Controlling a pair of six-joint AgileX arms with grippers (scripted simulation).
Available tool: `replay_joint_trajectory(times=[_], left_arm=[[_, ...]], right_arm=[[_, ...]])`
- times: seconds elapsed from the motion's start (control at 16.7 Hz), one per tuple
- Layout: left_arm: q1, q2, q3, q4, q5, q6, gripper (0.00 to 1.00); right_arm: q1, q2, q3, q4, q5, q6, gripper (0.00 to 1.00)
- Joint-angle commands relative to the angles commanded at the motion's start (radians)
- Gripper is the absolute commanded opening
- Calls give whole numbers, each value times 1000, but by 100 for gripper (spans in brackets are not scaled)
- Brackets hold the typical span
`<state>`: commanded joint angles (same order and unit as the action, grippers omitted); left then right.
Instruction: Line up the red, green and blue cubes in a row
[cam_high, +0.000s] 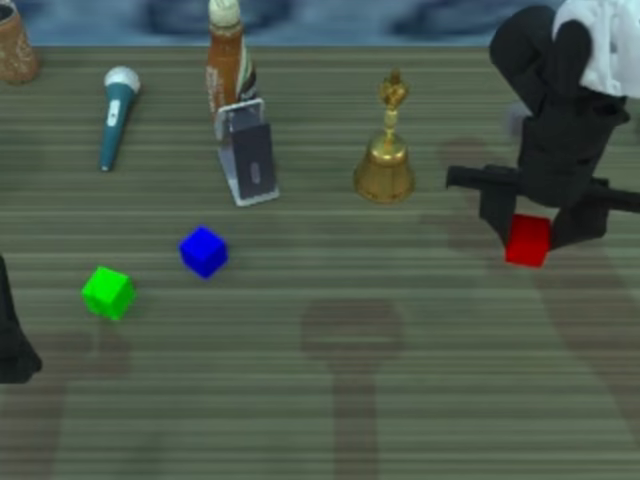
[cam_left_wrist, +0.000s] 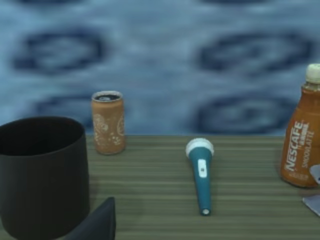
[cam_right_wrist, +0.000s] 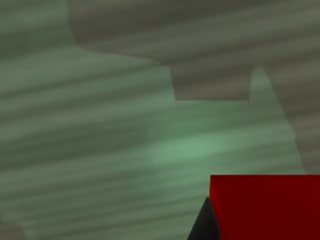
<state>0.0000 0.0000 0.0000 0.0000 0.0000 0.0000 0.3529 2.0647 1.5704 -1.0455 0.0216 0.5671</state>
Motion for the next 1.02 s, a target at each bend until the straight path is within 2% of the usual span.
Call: replay_joint_trajectory(times=[0.24, 0.42, 0.6, 1.02], left_arm=[[0, 0, 0, 0, 0, 0, 100], [0, 0, 0, 0, 0, 0, 100], [0, 0, 0, 0, 0, 0, 100], [0, 0, 0, 0, 0, 0, 100]], right_arm=[[-4, 5, 0, 2, 0, 2, 0], [38, 56, 67, -40, 2, 29, 0], [123, 157, 229, -126, 5, 85, 0], [389, 440, 807, -381, 13, 249, 0]])
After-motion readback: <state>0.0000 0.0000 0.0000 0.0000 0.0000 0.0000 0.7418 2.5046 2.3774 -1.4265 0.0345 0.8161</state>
